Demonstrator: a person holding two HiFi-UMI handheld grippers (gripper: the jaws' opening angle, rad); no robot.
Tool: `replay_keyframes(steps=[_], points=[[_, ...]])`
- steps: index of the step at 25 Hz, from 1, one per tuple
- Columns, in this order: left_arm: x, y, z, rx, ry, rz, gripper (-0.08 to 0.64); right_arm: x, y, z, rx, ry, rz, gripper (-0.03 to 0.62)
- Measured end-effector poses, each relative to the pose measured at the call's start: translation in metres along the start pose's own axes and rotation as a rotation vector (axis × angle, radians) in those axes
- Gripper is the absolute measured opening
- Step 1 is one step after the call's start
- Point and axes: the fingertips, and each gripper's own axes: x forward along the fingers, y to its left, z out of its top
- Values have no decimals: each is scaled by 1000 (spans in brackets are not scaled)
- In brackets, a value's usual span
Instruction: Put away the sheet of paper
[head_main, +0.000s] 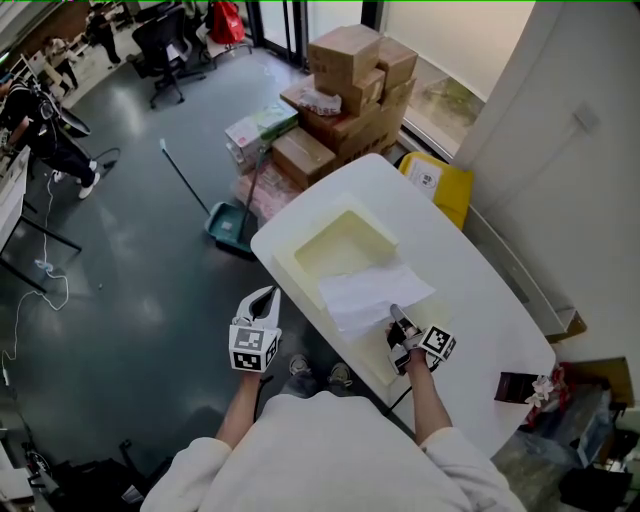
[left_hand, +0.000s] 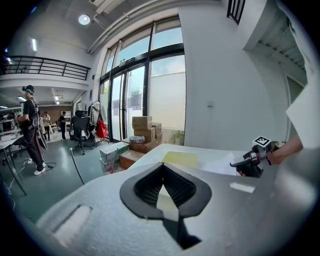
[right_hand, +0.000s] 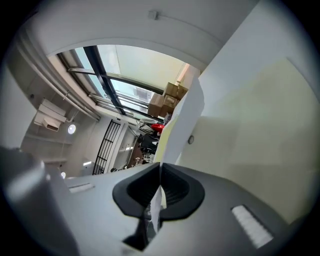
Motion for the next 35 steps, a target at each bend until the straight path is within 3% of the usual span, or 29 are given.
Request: replay_keyframes(steps=[7,19,35], points=[[0,0,-2,-3,5,-1,6,-21,-30,-5,47,50,-64,2],[8,-8,-1,-3,4,-20,6,-51,-60,-11,-15,136,-176,2],[4,1,-5,-16,9,-9,6,-5,-39,-7,-23,149,-123,2]])
